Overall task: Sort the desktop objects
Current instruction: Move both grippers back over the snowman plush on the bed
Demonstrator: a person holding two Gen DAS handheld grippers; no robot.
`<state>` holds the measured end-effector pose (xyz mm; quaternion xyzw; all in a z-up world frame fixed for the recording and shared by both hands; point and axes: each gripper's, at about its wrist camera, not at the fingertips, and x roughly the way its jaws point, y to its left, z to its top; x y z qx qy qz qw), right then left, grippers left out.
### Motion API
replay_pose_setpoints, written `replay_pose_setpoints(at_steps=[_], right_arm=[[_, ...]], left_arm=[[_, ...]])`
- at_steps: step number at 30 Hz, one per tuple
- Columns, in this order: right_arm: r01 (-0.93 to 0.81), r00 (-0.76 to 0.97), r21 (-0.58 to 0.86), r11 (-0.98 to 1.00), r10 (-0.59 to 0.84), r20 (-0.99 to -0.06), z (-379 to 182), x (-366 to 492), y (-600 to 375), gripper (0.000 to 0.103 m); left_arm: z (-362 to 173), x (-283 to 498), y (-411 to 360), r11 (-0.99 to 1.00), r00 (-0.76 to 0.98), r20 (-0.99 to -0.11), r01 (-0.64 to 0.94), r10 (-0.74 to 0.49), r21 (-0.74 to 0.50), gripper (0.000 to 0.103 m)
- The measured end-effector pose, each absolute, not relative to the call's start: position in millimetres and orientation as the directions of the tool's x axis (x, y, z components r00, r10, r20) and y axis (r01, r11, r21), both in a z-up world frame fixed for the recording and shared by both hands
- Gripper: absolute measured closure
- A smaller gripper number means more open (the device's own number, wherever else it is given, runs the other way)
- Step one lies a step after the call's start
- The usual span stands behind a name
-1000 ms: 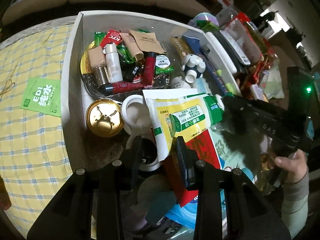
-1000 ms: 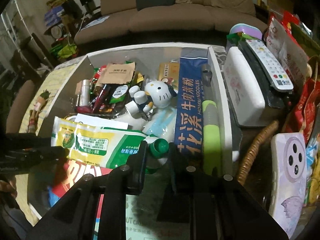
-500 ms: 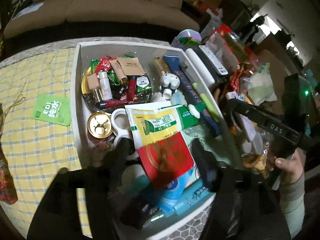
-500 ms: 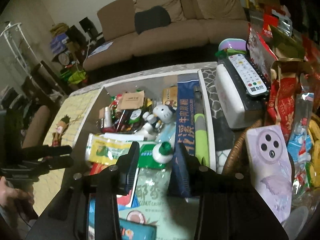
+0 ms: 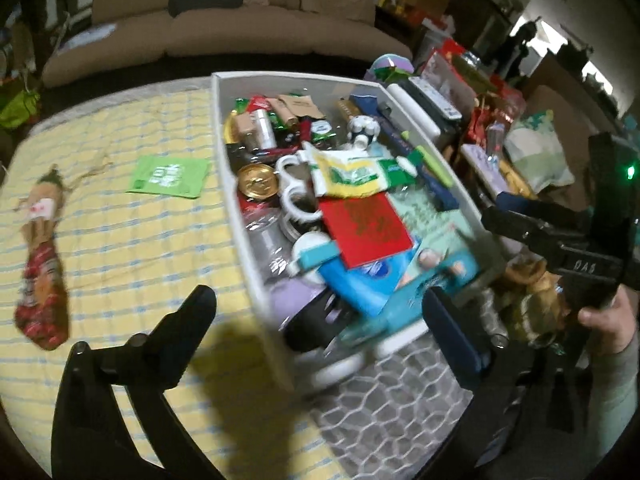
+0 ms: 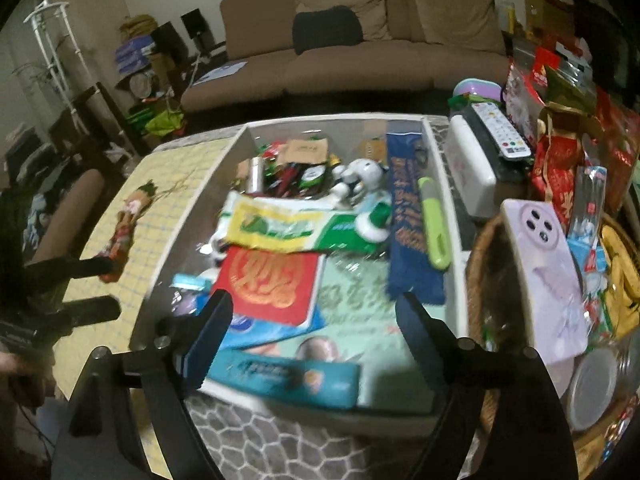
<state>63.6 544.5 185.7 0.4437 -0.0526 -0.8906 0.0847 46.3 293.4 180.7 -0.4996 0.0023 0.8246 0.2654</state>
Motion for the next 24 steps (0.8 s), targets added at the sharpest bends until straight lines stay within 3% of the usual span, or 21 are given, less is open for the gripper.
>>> replay_pose_setpoints(at_steps=[8, 18, 24], right_arm=[[0.162, -0.584, 0.180, -0.970, -0.241, -0.775, 175.2, 88.3, 486.1, 0.000], [0.275, -0.597, 0.201, -0.940, -0.331, -0.731, 177.5, 110.4, 393.6, 0.000], [0.341, -0.595, 0.250, -0.906, -0.414, -0.689, 180.4, 111.8, 343.8, 0.000]], left_arm=[[180.7, 92.0, 251.5, -0.888, -0.443, -0.810, -0.417, 0.385, -0.194, 0.000], [182.6, 107.5, 188.1, -0.942, -0.567, -0.779, -0.323, 0.268, -0.089, 0.000], [160.5, 86.7, 103.6, -0.985, -0.618, -0.768, -0.125, 0.168, -0.116, 0.000]])
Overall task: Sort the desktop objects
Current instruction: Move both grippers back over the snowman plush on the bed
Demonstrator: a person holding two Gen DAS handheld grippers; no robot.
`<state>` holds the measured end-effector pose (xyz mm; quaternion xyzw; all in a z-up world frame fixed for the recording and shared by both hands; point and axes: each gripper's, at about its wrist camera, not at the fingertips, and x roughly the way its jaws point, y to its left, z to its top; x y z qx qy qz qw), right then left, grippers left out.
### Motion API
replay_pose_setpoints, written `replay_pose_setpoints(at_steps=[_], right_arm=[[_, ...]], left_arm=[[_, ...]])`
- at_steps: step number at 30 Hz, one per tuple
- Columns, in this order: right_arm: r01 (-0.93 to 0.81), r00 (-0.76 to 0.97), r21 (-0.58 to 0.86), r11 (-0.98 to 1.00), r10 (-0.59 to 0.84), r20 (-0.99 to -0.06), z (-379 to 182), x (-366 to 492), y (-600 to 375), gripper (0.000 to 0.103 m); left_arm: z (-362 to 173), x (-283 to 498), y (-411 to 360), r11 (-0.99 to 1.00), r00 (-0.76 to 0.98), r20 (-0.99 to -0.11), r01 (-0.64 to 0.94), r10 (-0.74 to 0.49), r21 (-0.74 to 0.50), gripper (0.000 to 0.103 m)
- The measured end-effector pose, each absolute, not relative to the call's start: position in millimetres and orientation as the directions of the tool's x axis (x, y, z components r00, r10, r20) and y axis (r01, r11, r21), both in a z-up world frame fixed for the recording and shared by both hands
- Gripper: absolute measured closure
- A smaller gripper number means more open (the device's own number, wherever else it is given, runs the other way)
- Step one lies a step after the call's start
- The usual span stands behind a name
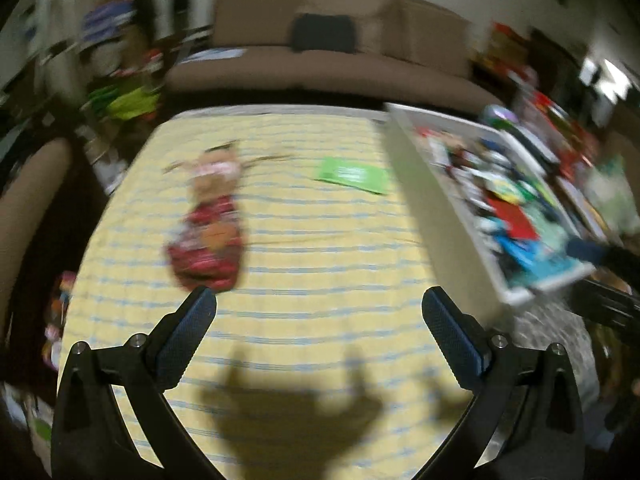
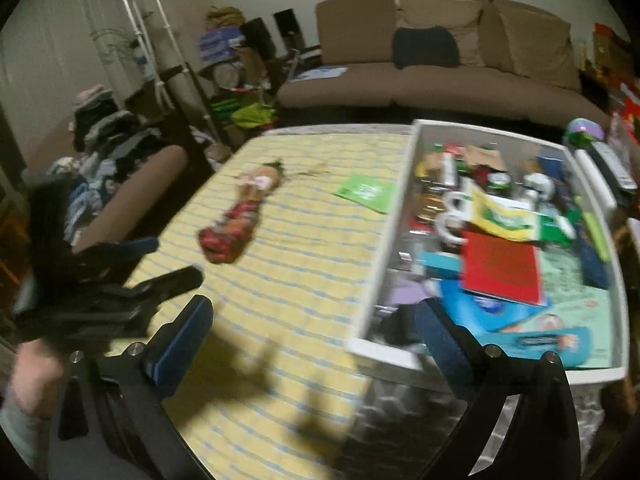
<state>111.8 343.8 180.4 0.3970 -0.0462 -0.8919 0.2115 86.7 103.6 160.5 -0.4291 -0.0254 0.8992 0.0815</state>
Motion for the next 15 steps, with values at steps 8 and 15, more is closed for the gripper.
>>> replay_pose_setpoints(at_steps=[8, 15], right_arm=[[0.395, -0.537, 0.319, -0.861, -0.499, -0.680, 163.6, 83.8, 285.9, 0.000], [0.368, -0.497, 0.381, -0.848, -0.526, -0.690, 140.3, 31.4, 249.4, 0.000]], left_arm=[[96.0, 45.8, 14.6, -0.982, -0.585, -0.807, 0.091, 0.084, -0.168, 0.000], [63.0, 14.1, 0.8, -0.984, -0.570, -0.819, 0.098, 0.069, -0.151, 0.000]])
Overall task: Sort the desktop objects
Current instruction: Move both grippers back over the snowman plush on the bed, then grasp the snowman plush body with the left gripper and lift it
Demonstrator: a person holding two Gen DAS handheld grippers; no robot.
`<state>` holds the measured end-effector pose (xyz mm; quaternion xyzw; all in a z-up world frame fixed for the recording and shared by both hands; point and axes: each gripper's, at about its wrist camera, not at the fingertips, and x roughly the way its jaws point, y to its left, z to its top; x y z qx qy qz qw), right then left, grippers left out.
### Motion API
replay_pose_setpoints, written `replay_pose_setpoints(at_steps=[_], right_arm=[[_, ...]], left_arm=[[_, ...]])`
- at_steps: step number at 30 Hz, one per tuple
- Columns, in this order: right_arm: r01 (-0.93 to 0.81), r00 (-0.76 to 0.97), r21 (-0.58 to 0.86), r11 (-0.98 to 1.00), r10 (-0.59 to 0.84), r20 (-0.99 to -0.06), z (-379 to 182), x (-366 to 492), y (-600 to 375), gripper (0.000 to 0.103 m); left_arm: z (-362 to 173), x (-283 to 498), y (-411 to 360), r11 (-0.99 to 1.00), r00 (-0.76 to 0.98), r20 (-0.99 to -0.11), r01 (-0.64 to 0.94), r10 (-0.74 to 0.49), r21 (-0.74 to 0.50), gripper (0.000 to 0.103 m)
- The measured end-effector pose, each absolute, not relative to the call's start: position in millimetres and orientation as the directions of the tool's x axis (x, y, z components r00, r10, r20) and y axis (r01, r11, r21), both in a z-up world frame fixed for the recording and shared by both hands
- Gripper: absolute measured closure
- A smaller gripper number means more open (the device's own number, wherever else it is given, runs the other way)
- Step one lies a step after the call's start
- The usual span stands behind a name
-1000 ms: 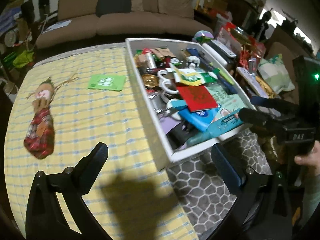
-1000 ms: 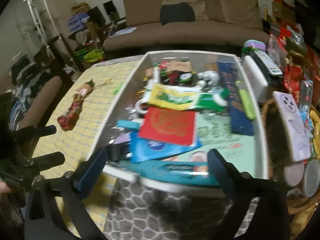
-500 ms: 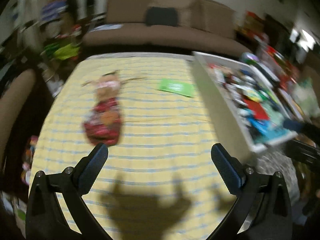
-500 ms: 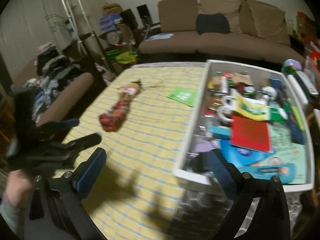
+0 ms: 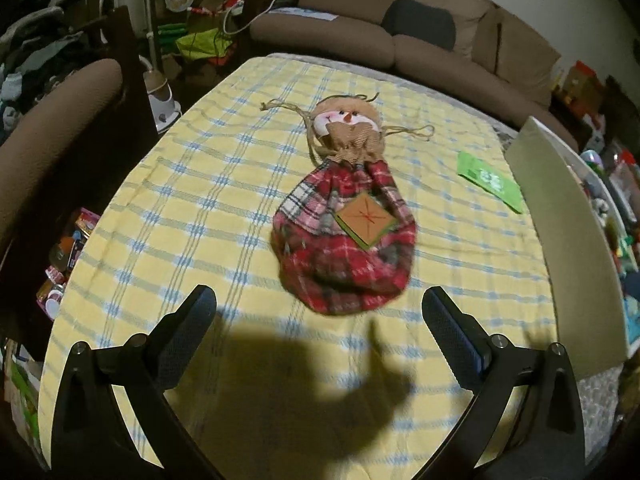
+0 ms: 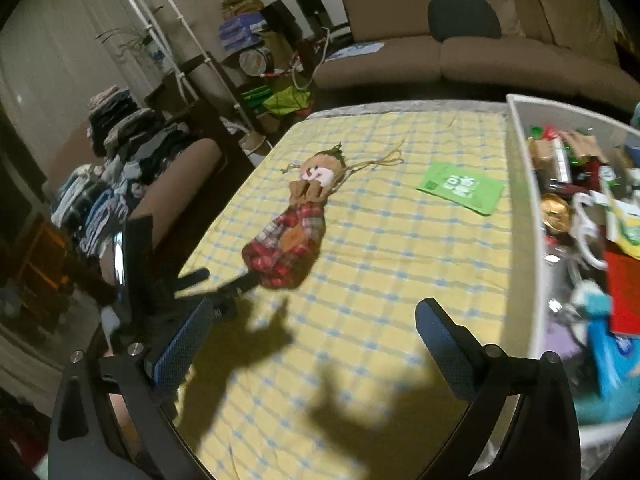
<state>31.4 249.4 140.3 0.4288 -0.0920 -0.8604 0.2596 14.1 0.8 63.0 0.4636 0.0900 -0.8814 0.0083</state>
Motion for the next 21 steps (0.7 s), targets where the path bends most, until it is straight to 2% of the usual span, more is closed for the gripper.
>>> replay_pose_setpoints(at_steps=[9, 12, 15, 21], right_arm=[[0.226, -0.471, 0.402, -0.887, -0.461, -0.752, 97.6, -74.7, 220.2, 0.001], [0.213, -0.464, 0.400, -0.891, -0.453, -0.762, 89.3, -103.4, 210.2, 0.001], [0.218, -0.459, 0.394, -0.893, -0.450, -0.766, 81.3, -128.6, 191.1, 0.001], [0.235, -0.415, 0.361, -0.902, -0.429, -0.802, 59.4, -163.8, 154.7, 0.001]], left_arm=[[36.8, -19.2, -9.5, -0.979, -0.538, -0.838, 0.102, 0.093, -0.175, 0.000], [38.6, -22.8, -5.2, -0.986, -0.550, -0.833, 0.098, 0.060, -0.136, 0.000], [37.2, -26.8, -4.7, -0.981, -0.550, -0.830, 0.094, 0.093, -0.172, 0.000], [29.2, -34.9, -7.2, -0.978, -0.523, -0.848, 0.123, 0.082, -0.171, 0.000]])
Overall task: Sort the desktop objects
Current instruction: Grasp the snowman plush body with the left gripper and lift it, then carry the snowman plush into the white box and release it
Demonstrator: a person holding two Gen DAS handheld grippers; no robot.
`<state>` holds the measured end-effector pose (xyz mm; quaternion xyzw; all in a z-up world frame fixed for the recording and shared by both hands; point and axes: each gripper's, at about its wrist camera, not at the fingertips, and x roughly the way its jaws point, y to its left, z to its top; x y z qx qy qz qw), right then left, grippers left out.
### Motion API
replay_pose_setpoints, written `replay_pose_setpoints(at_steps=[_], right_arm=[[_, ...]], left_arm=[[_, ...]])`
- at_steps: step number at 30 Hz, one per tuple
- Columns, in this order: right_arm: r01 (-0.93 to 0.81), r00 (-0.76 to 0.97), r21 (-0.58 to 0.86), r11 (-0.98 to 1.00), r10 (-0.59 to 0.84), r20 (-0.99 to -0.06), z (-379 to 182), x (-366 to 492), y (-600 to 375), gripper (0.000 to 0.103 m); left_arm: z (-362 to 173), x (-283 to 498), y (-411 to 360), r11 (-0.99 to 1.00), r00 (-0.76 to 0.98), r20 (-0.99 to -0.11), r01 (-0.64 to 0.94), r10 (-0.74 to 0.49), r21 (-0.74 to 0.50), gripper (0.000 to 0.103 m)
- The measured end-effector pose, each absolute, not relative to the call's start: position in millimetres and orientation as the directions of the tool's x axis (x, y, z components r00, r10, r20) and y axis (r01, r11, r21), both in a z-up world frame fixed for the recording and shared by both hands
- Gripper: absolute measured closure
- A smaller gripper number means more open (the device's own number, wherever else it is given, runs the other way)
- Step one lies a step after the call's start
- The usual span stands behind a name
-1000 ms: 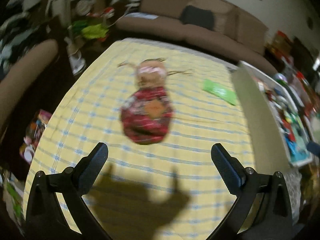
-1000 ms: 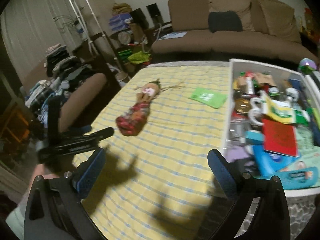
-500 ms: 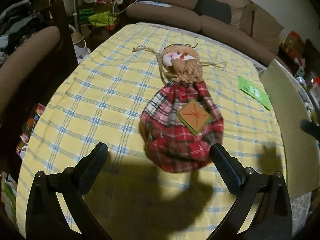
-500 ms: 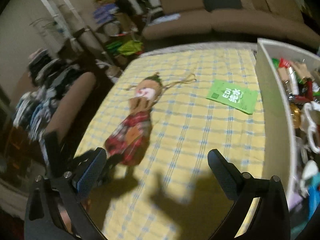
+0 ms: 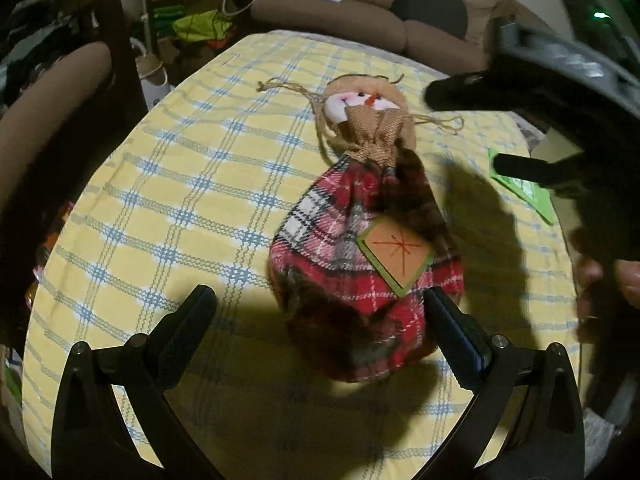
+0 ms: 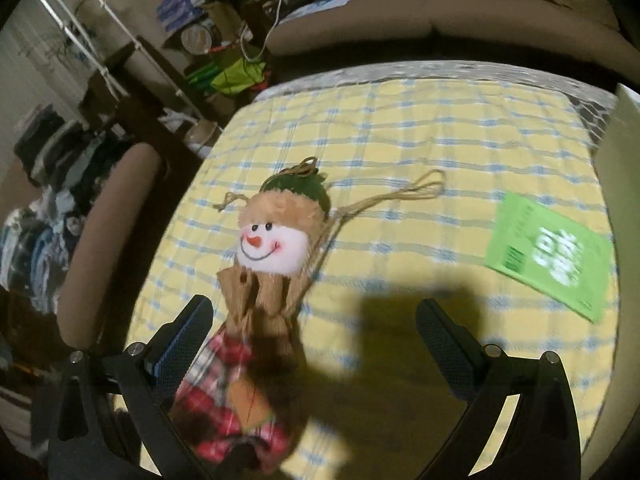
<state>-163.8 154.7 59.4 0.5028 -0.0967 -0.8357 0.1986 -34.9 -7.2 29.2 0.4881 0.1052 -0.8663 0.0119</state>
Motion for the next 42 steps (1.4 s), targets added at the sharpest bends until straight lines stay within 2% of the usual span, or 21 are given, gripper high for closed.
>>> replay_pose_setpoints(at_steps=[8, 14, 17, 18, 19, 20, 21, 22, 24, 27, 31, 34, 42], right_arm=[[0.258, -0.336, 0.308, -0.915, -0.385, -0.860, 26.4, -196.5, 122.7, 0.001], [0.250, -0.352, 0.298, -0.921, -0.373, -0.859, 21.3, -203.1, 121.5, 0.002], [0.267, -0.367, 0.269, -0.925, -0.356, -0.859, 23.5, -202.9, 116.9, 0.018], [0.279, -0.363, 0.274, -0.920, -0.365, -0.857, 24.3, -201.6, 116.3, 0.029], [0.286, -0.362, 0.279, -0.917, -0.372, -0.855, 25.4, -202.1, 113.2, 0.047], [0.301, -0.353, 0.301, -0.905, -0.399, -0.846, 27.2, -200.9, 112.3, 0.060], [0.312, -0.335, 0.335, -0.889, -0.432, -0.837, 29.2, -199.5, 110.6, 0.068], [0.312, -0.349, 0.326, -0.892, -0.427, -0.834, 32.8, -197.2, 109.9, 0.072], [0.320, -0.353, 0.333, -0.887, -0.438, -0.827, 39.0, -194.6, 110.3, 0.078], [0.291, -0.348, 0.421, -0.859, -0.505, -0.790, 49.8, -193.8, 126.8, 0.087], [0.283, -0.369, 0.445, -0.849, -0.525, -0.767, 68.1, -184.6, 143.4, 0.088], [0.268, -0.389, 0.501, -0.823, -0.568, -0.726, 89.0, -173.2, 163.5, 0.089], [0.265, -0.483, 0.553, -0.790, -0.605, -0.633, 178.8, -123.1, 234.5, 0.089]], left_arm=[[18.4, -47.1, -1.2, -0.980, -0.499, -0.862, 0.109, 0.091, -0.166, 0.000], [16.4, -51.9, 2.0, -0.979, -0.507, -0.856, 0.101, 0.102, -0.177, 0.000], [15.8, -52.4, 2.2, -0.978, -0.510, -0.853, 0.093, 0.113, -0.185, 0.000], [16.1, -52.3, 1.2, -0.977, -0.511, -0.851, 0.092, 0.117, -0.190, 0.002], [16.7, -52.1, 0.6, -0.976, -0.513, -0.850, 0.093, 0.121, -0.195, 0.005], [17.9, -52.1, -0.1, -0.976, -0.515, -0.848, 0.093, 0.124, -0.199, 0.013], [19.0, -52.2, -0.5, -0.974, -0.516, -0.846, 0.091, 0.131, -0.207, 0.024], [20.9, -51.8, 0.4, -0.971, -0.515, -0.843, 0.078, 0.154, -0.225, 0.031], [23.5, -51.2, 0.0, -0.962, -0.514, -0.835, 0.059, 0.198, -0.265, 0.059], [29.6, -50.2, -0.9, -0.945, -0.515, -0.817, 0.036, 0.261, -0.325, 0.073], [40.2, -45.9, -9.2, -0.903, -0.521, -0.773, 0.009, 0.362, -0.430, 0.080], [57.2, -38.2, -8.5, -0.889, -0.538, -0.744, -0.025, 0.397, -0.456, 0.086], [126.8, -23.4, 24.6, -0.841, -0.587, -0.628, -0.193, 0.512, -0.505, 0.089]])
